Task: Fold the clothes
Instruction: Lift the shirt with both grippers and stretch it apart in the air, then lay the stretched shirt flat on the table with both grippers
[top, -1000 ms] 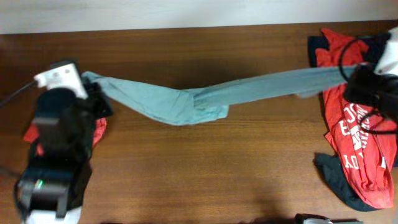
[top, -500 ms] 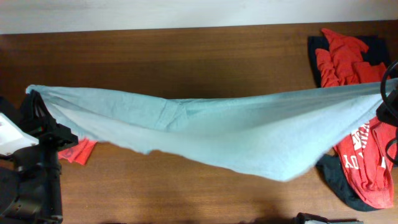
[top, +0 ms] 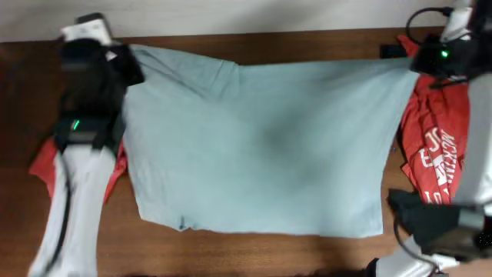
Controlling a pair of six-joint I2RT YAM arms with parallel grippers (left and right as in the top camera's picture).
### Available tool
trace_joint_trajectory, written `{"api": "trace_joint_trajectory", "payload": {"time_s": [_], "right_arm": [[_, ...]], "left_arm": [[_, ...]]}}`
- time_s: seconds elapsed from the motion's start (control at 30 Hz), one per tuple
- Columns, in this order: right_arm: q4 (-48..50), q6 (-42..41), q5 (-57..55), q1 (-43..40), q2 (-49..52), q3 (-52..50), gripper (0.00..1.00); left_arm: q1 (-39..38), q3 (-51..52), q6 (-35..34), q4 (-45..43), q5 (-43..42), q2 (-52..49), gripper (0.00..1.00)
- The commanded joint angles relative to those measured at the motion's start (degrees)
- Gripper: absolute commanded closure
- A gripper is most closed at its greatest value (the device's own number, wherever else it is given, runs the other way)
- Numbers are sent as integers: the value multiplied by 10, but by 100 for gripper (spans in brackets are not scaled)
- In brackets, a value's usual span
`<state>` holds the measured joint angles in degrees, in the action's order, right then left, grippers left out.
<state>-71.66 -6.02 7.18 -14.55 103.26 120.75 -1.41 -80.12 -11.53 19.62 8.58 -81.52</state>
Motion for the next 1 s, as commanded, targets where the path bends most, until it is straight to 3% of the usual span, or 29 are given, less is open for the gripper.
{"api": "trace_joint_trajectory", "payload": {"time_s": [0.0, 0.13, 0.3, 0.4, 0.53, 0.7, 0.97], "right_arm": [[48, -18, 79, -5, 9, 28, 96], [35, -26, 71, -5, 8, 147, 96], [-48, -24, 65, -5, 8, 274, 96], [-152, -7, 28, -5, 19, 275, 96], [-227, 29, 5, -5, 41, 266, 96], [-254, 53, -4, -5, 61, 163, 96], [-162, 67, -3, -5, 61, -104, 96]], "left_arm": [[5, -108, 52, -2, -33, -98, 99], [5, -247, 92, 42, -32, -118, 99], [5, -445, 118, 176, -33, -117, 99], [4, -466, 118, 328, -86, -120, 99], [3, -460, 118, 462, -123, -150, 99], [3, -441, 108, 624, -123, -244, 99], [3, -385, 116, 678, -123, -354, 99]]}}
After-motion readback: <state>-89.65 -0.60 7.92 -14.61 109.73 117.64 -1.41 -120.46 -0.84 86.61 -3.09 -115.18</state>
